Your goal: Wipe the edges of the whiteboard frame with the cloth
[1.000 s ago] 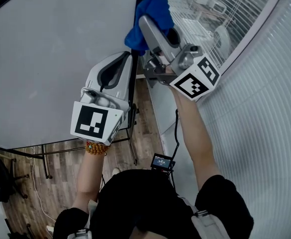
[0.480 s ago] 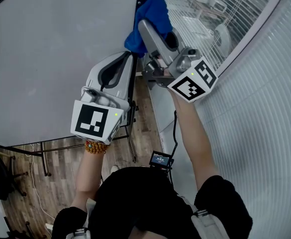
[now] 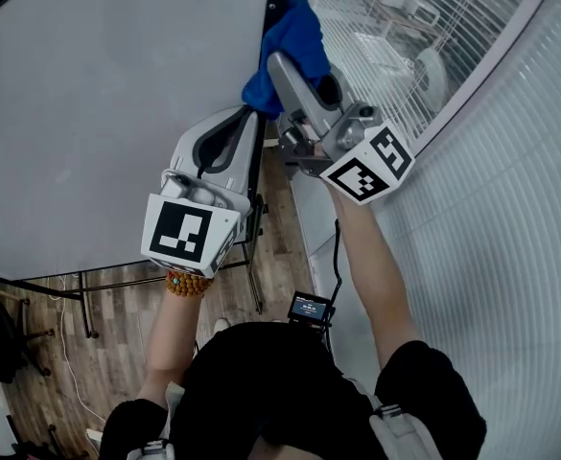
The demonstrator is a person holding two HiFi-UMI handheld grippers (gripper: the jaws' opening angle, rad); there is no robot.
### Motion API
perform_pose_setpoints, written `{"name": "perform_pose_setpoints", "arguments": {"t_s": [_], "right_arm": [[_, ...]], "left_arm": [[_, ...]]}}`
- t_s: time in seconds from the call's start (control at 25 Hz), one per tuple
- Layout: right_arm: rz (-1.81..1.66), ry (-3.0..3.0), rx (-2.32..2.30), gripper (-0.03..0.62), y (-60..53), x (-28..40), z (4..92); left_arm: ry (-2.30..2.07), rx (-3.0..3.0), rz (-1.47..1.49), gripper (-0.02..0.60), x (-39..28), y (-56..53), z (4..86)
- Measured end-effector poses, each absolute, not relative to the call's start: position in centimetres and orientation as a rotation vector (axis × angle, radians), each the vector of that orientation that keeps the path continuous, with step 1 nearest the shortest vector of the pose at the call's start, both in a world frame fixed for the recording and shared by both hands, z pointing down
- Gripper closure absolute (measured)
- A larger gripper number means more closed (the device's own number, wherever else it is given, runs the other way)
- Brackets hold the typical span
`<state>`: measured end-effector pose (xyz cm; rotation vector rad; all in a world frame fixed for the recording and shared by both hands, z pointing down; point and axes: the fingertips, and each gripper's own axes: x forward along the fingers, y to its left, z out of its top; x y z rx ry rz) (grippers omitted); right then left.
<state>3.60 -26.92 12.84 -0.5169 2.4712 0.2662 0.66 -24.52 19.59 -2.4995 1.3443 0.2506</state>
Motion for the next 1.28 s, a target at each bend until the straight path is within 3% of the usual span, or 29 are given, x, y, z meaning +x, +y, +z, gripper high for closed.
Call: {"name": "perform_pose_setpoints", "arguments": {"t_s": [1.28], "right_arm": [[0.209,2.485,-0.553,0.519,-27.1,2.1,16.2]], "left_arm": [[1.378,-2.547,0.205,0.581,-0.2,-25.7,22.5]]}}
